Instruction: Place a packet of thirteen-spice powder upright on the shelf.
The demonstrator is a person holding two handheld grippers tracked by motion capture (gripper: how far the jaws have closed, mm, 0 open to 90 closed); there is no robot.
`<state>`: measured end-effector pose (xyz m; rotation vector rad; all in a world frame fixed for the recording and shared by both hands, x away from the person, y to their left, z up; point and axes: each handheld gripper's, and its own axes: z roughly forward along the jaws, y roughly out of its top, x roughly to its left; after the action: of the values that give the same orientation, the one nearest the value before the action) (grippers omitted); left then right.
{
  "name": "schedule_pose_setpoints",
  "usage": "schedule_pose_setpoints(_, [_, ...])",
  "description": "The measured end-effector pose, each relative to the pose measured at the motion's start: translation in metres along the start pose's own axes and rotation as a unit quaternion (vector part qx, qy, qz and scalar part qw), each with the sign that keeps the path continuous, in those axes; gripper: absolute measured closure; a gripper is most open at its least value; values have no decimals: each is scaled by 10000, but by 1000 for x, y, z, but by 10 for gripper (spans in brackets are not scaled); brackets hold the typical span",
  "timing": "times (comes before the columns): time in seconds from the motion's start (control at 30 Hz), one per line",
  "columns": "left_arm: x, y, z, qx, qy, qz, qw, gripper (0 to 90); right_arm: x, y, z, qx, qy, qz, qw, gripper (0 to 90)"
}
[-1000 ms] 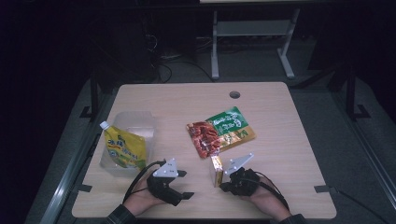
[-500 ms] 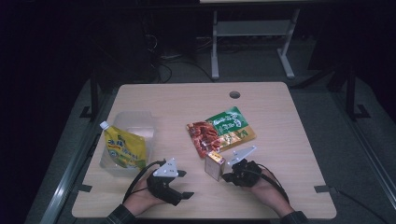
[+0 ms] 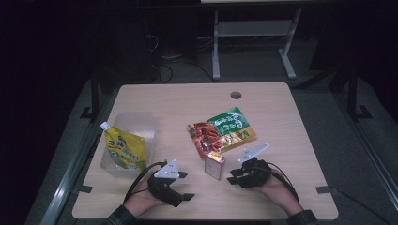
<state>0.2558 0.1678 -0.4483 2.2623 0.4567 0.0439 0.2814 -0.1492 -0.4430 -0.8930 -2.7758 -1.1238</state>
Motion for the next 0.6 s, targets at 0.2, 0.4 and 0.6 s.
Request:
schedule_pose_setpoints(0.2, [0, 0, 3, 7, 44, 1, 10000, 180, 13, 11, -17, -365, -18, 21, 9993, 483])
schedule_pose_setpoints(0.4, [-2, 0, 0, 123, -19, -7, 9999, 152, 17, 31, -20, -541, -149, -128, 9983, 433])
schedule_pose_setpoints(0.6, [-8, -4, -7, 11, -5, -135, 9999, 151, 19, 46, -12, -525, -134, -253, 9982, 402])
